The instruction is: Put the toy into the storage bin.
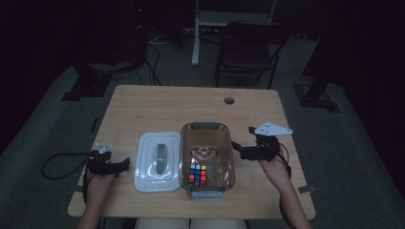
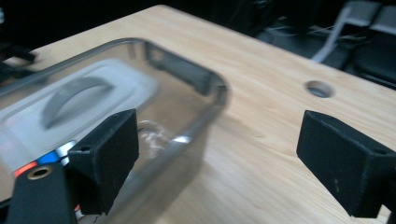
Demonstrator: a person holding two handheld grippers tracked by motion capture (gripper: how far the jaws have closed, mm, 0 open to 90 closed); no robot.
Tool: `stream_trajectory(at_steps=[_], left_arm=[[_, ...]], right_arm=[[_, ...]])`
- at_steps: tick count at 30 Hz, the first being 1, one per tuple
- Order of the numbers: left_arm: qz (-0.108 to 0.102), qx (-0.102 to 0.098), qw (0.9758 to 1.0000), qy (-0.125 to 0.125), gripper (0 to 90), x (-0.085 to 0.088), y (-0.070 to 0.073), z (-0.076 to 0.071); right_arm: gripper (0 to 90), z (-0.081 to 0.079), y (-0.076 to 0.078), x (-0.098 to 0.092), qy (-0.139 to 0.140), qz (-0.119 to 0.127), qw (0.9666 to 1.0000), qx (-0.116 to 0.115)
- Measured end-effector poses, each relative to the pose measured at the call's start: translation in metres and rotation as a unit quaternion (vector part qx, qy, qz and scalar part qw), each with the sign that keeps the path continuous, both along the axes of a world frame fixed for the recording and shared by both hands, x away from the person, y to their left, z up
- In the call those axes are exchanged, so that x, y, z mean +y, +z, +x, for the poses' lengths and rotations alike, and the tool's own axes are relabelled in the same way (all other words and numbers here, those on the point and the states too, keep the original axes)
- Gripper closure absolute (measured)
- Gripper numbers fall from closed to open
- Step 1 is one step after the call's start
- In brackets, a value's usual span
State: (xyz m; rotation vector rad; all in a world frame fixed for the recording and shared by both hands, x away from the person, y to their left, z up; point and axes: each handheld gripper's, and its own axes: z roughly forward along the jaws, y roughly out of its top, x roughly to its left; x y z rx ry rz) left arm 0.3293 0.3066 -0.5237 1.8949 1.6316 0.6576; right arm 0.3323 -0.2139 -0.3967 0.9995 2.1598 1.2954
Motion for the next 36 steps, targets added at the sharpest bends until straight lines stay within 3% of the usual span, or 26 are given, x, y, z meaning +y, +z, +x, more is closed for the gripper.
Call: stream_trajectory(at_steps=[11,21,25,28,33,36], left_arm=[[-0.001,0.0,1.0,0.004,0.7,-0.001,0.0,0.0],[-0.001,0.001,1.0,0.004,0.7,-0.001,0.0,-0.002],[0.0,0.001,1.0,-0.002,0.7,-0.002,0.0,-0.003],[0.0,0.001,0.9999,-0.01,0.6,-0.002,0.0,-0.004],[-0.001,0.0,0.9999,-0.014,0.6,-0.002,0.0,-0.005],[-0.001,0.0,0.9998,-0.019,0.6,-0.001,0.0,-0.005]], right_arm=[[13.0,-0.005,-0.025,-0.034,-0.06,0.019,0.998,-0.001],[12.6,-0.011,-0.066,-0.049,-0.119,0.012,0.9926,0.021],[12.6,-0.012,-0.081,-0.049,-0.122,0.012,0.9917,0.039],[12.6,-0.014,-0.097,-0.048,-0.127,0.001,0.9906,0.05],[12.1,-0.015,-0.111,-0.046,-0.129,-0.019,0.9895,0.063],[12.1,-0.016,-0.122,-0.044,-0.137,-0.049,0.9864,0.077]])
